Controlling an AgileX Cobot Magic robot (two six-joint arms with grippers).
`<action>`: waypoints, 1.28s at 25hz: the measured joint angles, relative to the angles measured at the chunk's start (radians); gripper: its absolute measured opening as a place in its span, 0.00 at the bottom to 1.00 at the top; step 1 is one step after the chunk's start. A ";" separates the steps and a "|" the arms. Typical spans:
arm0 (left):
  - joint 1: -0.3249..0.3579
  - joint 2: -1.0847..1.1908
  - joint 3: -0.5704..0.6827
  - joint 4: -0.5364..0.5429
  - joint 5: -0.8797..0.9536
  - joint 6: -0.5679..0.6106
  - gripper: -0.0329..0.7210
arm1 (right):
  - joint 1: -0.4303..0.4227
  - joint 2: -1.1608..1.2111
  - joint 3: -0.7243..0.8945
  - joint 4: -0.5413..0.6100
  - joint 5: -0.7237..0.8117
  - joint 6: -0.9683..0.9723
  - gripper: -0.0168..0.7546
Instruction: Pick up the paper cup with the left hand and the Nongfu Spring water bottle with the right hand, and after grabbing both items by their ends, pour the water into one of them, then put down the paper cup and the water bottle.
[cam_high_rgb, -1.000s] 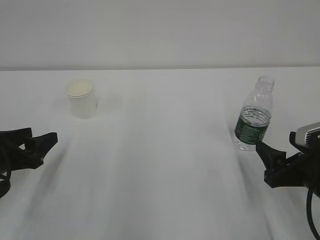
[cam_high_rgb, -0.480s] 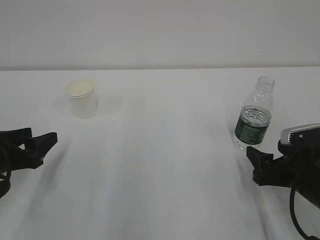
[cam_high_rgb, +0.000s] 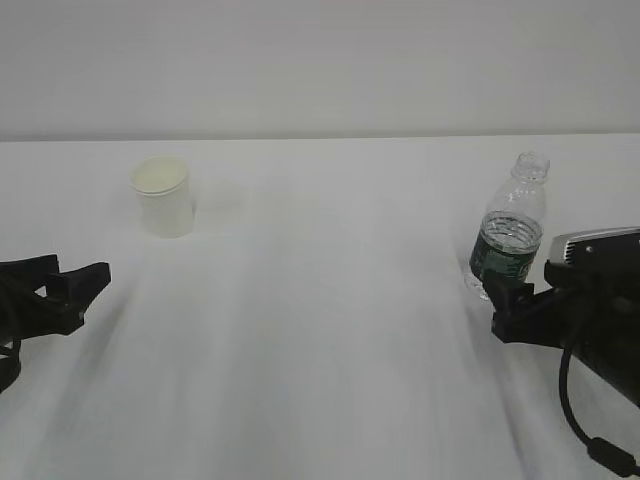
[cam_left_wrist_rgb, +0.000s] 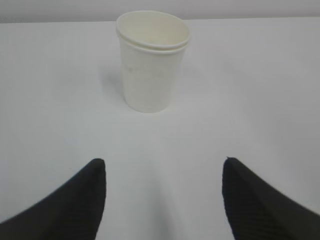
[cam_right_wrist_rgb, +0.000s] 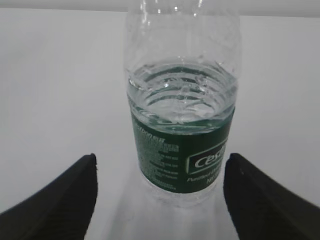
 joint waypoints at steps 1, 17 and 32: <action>0.000 0.000 0.000 0.000 0.000 0.000 0.73 | 0.000 0.007 -0.005 0.002 0.000 0.000 0.78; 0.000 0.000 0.000 -0.008 0.000 0.000 0.71 | 0.000 0.141 -0.103 0.018 0.000 0.000 0.78; 0.000 0.000 0.000 -0.011 0.000 0.000 0.71 | 0.000 0.160 -0.180 0.068 0.000 0.000 0.78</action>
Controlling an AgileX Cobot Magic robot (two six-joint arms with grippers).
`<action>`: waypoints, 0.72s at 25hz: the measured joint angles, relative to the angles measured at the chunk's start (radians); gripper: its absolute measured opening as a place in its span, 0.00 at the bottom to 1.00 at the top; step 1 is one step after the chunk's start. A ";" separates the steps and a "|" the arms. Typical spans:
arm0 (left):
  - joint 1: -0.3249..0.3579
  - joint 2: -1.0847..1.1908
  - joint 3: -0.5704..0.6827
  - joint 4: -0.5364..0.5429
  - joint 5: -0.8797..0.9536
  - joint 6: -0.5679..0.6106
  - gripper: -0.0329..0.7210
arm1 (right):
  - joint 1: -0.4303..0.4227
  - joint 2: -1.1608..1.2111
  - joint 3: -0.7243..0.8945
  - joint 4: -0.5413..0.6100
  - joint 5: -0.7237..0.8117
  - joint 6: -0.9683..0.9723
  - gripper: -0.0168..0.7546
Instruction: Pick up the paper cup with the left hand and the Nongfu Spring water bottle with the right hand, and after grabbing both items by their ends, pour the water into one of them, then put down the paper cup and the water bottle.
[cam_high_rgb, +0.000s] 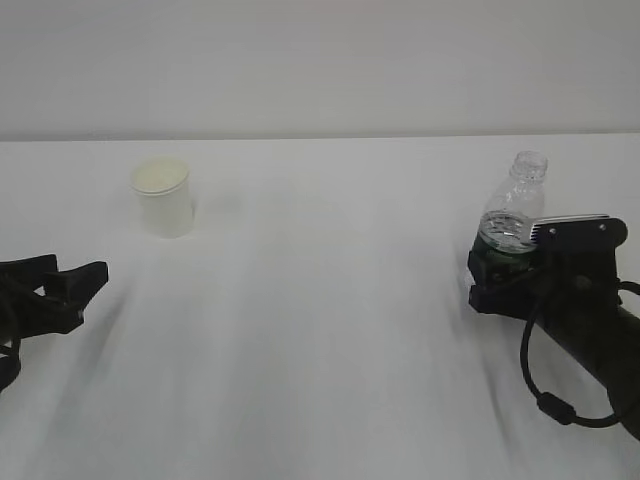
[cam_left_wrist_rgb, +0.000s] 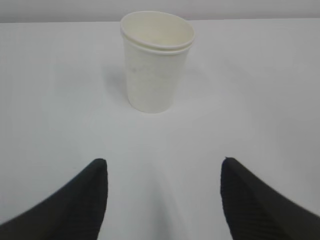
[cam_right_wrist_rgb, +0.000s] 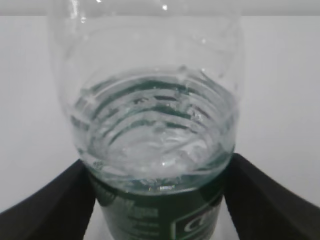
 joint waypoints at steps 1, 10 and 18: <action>0.000 0.000 0.000 0.000 0.000 0.000 0.71 | 0.000 0.002 -0.005 0.000 0.000 0.000 0.78; 0.000 0.000 0.000 0.000 0.000 0.000 0.71 | 0.000 0.012 -0.039 0.005 0.000 0.000 0.78; 0.000 0.000 0.000 0.000 0.000 0.000 0.71 | 0.000 0.012 -0.075 0.007 0.000 0.000 0.78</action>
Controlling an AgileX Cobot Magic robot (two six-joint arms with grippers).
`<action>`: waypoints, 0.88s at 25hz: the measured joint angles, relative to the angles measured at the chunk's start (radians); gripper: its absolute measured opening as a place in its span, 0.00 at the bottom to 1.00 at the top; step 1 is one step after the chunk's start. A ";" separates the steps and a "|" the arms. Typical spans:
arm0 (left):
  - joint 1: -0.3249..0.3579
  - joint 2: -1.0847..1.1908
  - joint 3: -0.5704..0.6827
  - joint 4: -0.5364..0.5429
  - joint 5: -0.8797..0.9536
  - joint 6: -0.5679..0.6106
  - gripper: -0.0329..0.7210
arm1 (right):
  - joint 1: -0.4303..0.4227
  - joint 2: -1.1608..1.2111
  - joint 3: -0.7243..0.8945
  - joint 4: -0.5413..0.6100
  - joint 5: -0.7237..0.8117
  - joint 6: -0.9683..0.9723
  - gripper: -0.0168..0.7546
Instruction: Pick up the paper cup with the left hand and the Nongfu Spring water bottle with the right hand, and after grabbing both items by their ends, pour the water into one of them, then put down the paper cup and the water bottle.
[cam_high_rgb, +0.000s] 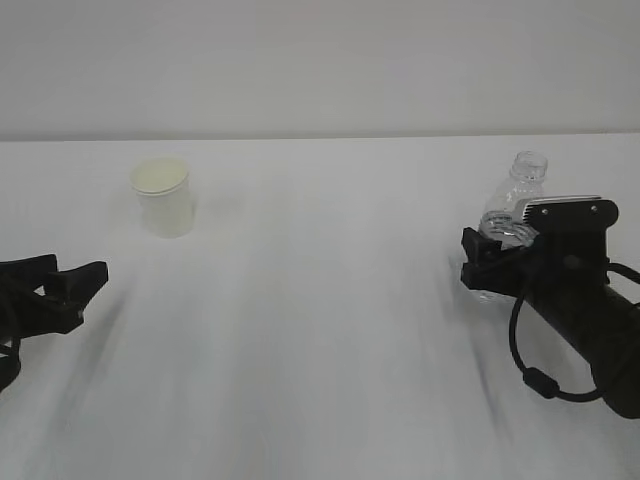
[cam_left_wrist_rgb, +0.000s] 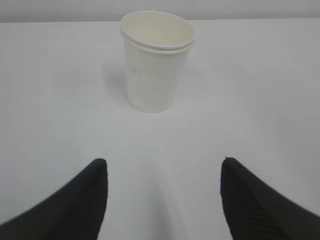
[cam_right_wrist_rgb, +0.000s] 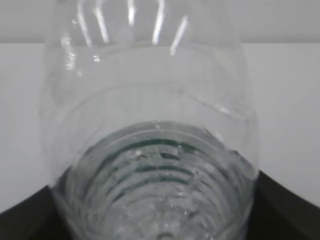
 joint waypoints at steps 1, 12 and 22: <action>0.000 0.000 0.000 0.000 0.000 0.000 0.71 | 0.000 0.000 -0.002 0.000 0.000 0.000 0.78; 0.000 0.000 0.000 0.000 0.000 0.000 0.71 | 0.000 0.000 -0.011 0.002 0.011 -0.006 0.78; 0.000 0.000 0.000 -0.002 0.000 0.000 0.71 | 0.000 0.042 -0.032 0.004 0.035 -0.021 0.78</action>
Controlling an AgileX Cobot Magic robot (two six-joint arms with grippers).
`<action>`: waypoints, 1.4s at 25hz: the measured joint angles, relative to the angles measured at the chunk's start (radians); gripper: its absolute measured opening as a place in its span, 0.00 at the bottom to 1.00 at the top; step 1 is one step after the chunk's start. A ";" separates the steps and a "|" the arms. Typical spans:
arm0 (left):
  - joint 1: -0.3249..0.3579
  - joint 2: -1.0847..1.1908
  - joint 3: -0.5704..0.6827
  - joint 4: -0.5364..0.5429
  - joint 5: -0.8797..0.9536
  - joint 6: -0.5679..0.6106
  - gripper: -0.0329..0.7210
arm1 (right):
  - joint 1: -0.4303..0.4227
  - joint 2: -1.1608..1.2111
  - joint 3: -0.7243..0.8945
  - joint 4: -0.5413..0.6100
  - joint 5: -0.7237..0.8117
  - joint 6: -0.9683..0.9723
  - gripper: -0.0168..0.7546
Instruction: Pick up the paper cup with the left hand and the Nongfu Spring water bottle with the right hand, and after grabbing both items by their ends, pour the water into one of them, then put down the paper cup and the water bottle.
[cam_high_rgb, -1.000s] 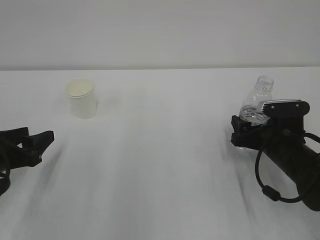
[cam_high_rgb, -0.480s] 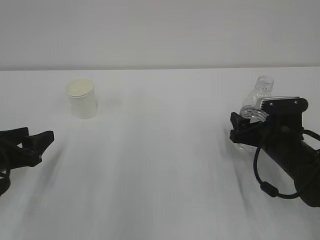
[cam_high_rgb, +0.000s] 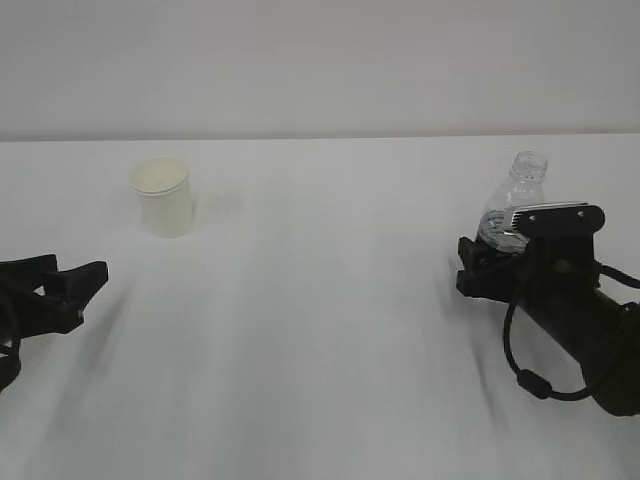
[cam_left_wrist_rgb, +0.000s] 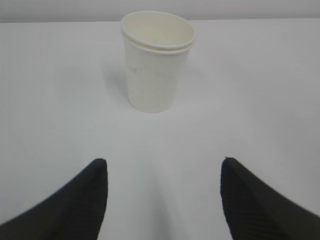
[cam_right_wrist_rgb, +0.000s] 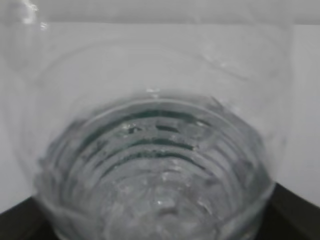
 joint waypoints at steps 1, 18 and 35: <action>0.000 0.000 0.000 0.000 0.000 0.000 0.71 | 0.000 0.007 0.000 0.000 -0.006 0.000 0.78; 0.000 0.000 0.000 0.000 0.000 0.000 0.71 | 0.000 0.011 0.000 0.003 -0.029 -0.004 0.62; 0.000 0.000 0.000 0.000 0.000 0.000 0.71 | 0.000 0.001 0.000 -0.080 -0.017 -0.006 0.60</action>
